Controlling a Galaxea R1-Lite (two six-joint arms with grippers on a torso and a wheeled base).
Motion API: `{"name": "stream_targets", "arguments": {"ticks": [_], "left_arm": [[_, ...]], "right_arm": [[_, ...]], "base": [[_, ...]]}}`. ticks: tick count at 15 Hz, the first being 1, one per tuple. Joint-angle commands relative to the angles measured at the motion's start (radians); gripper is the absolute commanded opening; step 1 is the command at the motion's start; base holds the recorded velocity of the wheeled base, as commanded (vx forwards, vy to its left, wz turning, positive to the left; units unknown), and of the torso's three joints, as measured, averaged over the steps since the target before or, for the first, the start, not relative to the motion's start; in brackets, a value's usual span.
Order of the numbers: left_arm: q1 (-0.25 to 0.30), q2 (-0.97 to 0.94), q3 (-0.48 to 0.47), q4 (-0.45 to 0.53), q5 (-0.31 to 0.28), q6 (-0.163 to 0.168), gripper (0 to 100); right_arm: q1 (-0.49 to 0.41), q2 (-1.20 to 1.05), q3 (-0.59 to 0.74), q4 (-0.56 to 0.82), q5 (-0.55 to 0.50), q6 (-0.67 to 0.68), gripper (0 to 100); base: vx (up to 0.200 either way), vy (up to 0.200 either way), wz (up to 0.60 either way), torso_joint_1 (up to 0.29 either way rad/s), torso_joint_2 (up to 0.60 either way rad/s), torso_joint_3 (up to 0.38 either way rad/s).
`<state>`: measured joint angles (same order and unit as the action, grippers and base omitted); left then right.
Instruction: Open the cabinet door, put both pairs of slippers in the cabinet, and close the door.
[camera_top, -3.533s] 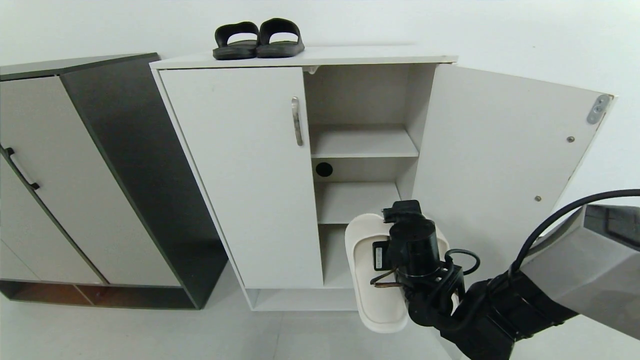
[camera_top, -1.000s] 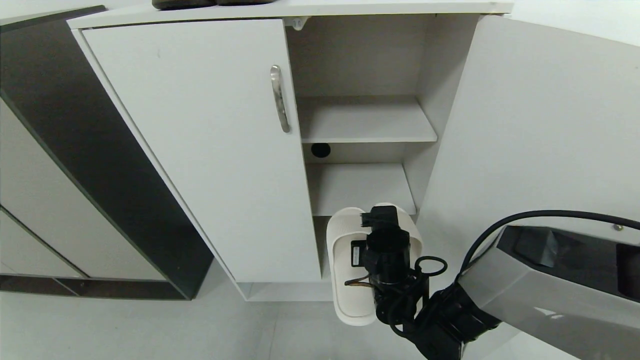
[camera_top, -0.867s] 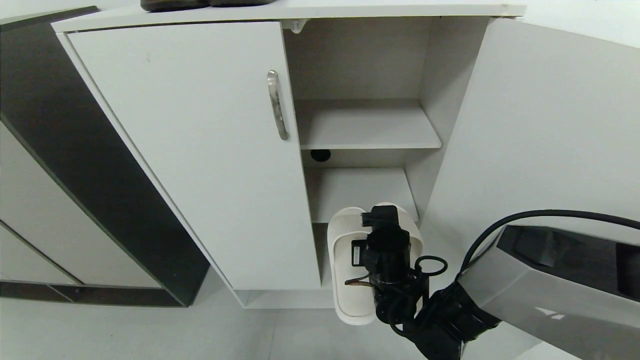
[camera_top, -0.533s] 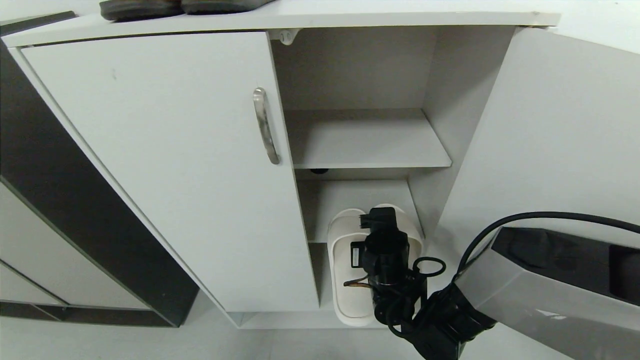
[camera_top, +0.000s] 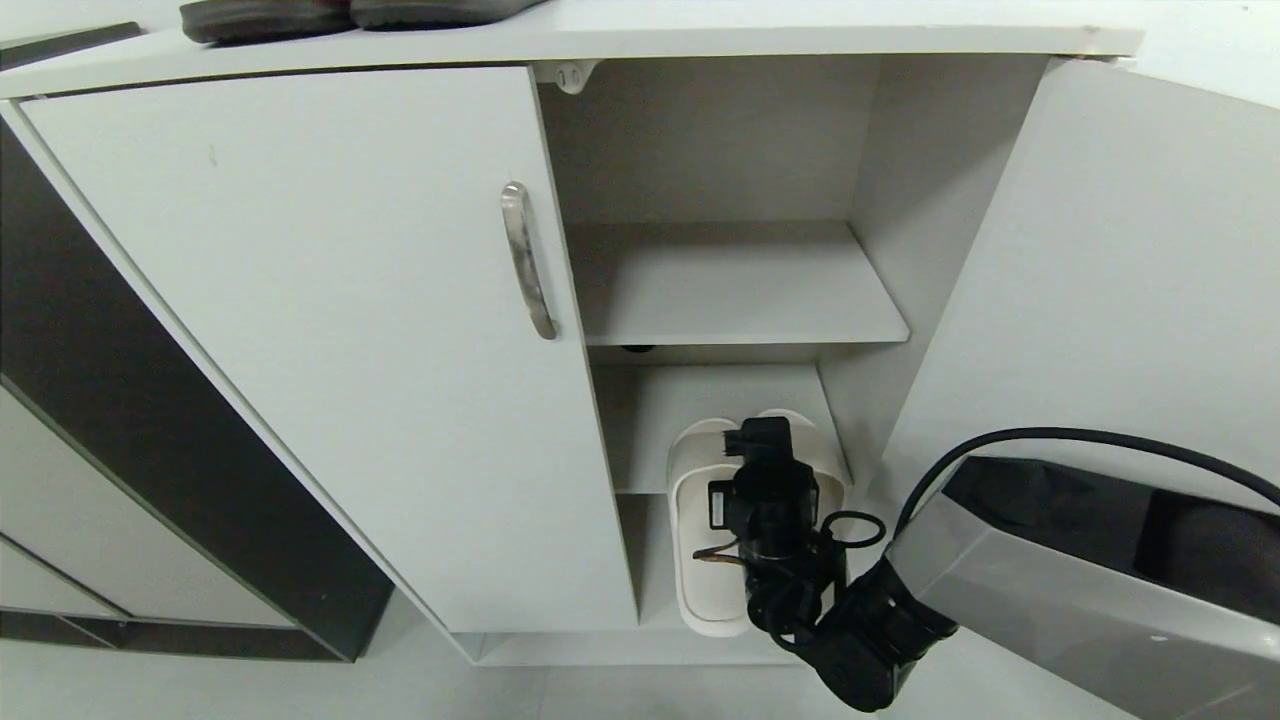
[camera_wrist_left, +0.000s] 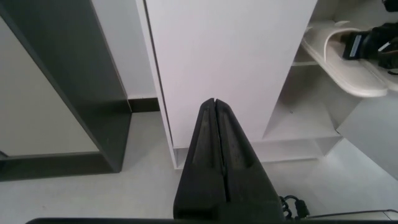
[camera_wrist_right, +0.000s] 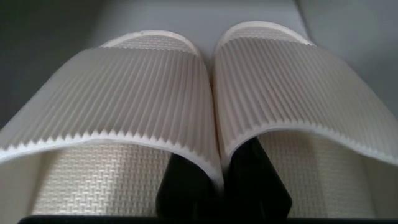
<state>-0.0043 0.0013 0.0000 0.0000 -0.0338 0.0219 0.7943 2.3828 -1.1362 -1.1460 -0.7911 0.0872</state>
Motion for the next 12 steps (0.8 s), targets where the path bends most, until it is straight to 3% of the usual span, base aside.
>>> {"name": "stream_targets", "arguments": {"ticks": [1,5,12], "left_arm": [[0.001,0.0,0.0,0.0,0.0,0.0,0],[0.001,0.0,0.0,0.0,0.0,-0.002,0],[0.001,0.0,0.0,0.0,0.002,-0.004,0]], "right_arm": [[-0.032,0.067,-0.137,0.02,0.006,-0.035,0],[-0.044,0.144,-0.352,0.112,0.036,-0.063,0],[-0.102,0.184,-0.51,0.244,0.078,-0.055,0]], "base": [[0.0,0.0,0.0,0.0,0.0,0.0],[0.0,0.0,0.0,0.0,0.0,0.0],[0.0,0.0,0.0,0.0,0.0,0.0]]}}
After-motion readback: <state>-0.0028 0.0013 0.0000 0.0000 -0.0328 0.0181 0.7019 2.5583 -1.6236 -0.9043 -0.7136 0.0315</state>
